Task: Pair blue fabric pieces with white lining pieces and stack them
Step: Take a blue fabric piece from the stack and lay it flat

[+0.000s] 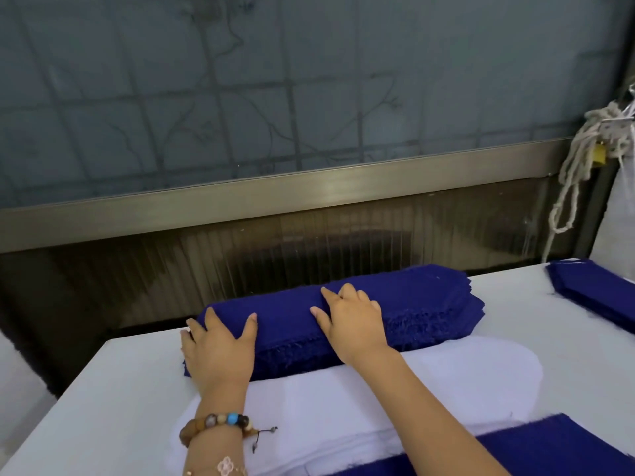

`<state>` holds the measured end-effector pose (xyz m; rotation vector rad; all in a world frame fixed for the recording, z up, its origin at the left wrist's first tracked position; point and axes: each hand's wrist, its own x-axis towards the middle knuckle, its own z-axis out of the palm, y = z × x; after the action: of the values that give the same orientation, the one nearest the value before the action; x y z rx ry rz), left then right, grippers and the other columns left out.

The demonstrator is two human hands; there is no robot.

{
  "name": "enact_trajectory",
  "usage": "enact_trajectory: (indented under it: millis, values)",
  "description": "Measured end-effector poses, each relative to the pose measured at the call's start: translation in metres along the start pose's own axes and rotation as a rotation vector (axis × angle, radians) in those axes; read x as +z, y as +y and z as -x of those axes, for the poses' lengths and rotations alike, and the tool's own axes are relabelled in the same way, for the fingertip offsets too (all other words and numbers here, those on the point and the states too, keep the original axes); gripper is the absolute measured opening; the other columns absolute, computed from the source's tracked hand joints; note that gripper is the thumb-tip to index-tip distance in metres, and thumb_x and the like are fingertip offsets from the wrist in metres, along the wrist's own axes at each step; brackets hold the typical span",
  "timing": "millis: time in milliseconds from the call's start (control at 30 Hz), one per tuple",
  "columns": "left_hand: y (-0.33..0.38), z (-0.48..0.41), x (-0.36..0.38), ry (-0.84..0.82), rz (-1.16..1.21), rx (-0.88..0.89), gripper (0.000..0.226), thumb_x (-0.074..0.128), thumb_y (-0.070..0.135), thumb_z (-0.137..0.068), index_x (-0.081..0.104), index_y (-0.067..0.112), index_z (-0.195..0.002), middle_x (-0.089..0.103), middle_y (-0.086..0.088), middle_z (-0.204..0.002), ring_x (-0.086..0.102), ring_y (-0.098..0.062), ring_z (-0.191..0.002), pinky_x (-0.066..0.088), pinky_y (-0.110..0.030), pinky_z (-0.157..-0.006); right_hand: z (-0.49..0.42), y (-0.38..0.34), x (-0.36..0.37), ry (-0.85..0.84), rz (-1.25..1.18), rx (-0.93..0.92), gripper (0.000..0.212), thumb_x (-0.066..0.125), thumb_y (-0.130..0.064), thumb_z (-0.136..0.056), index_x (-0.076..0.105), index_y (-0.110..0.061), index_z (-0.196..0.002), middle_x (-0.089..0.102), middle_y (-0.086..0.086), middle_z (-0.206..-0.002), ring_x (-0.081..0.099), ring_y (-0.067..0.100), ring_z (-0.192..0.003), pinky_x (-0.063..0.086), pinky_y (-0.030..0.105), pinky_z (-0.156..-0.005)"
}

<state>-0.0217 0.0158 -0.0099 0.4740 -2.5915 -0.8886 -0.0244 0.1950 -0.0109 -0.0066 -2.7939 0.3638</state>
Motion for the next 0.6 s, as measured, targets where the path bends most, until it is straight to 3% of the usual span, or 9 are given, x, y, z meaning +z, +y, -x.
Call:
enact_trajectory:
  millis: [100,300,400,500,600]
  values:
    - [-0.003,-0.002,-0.002,0.039,-0.031,0.036,0.070,0.046,0.043,-0.098,0.027,0.000,-0.149,0.030,-0.021,-0.154,0.021,-0.035,-0.145,0.020,-0.049,-0.118,0.000,0.000,0.001,0.003,0.020,-0.001,0.063,0.023,-0.059,-0.099,0.032,-0.022,-0.149,0.046,0.006,-0.130,0.044,0.024,-0.117,0.038,0.039,-0.096]
    - [-0.004,-0.004,-0.006,0.057,-0.018,0.052,0.057,0.049,0.031,-0.099,0.035,0.002,-0.147,0.049,-0.022,-0.141,0.039,-0.036,-0.136,0.033,-0.051,-0.112,0.000,-0.001,0.002,0.002,0.034,0.004,0.063,0.025,-0.060,-0.098,0.032,-0.023,-0.149,0.046,0.006,-0.130,0.045,0.023,-0.117,0.038,0.038,-0.095]
    - [-0.004,-0.006,-0.010,0.086,0.026,0.072,0.048,0.052,0.027,-0.098,0.046,0.006,-0.141,0.058,-0.019,-0.131,0.054,-0.037,-0.120,0.047,-0.046,-0.095,0.000,-0.002,0.001,0.000,0.031,0.003,0.062,0.025,-0.058,-0.098,0.031,-0.023,-0.149,0.045,0.006,-0.131,0.044,0.023,-0.117,0.038,0.038,-0.096]
    - [-0.008,-0.011,-0.013,0.129,0.067,0.090,0.032,0.057,0.025,-0.096,0.062,0.010,-0.123,0.066,-0.013,-0.117,0.060,-0.032,-0.106,0.048,-0.040,-0.077,0.001,-0.001,0.000,-0.005,0.030,0.003,0.062,0.026,-0.057,-0.099,0.031,-0.023,-0.149,0.045,0.006,-0.132,0.044,0.023,-0.118,0.038,0.039,-0.096]
    - [-0.016,-0.017,-0.014,0.171,0.140,0.084,0.017,0.057,0.021,-0.095,0.067,0.009,-0.103,0.067,-0.014,-0.103,0.059,-0.031,-0.097,0.050,-0.040,-0.072,0.000,-0.002,-0.001,-0.012,0.028,0.001,0.061,0.027,-0.057,-0.099,0.031,-0.023,-0.149,0.045,0.007,-0.133,0.044,0.024,-0.119,0.038,0.039,-0.097]
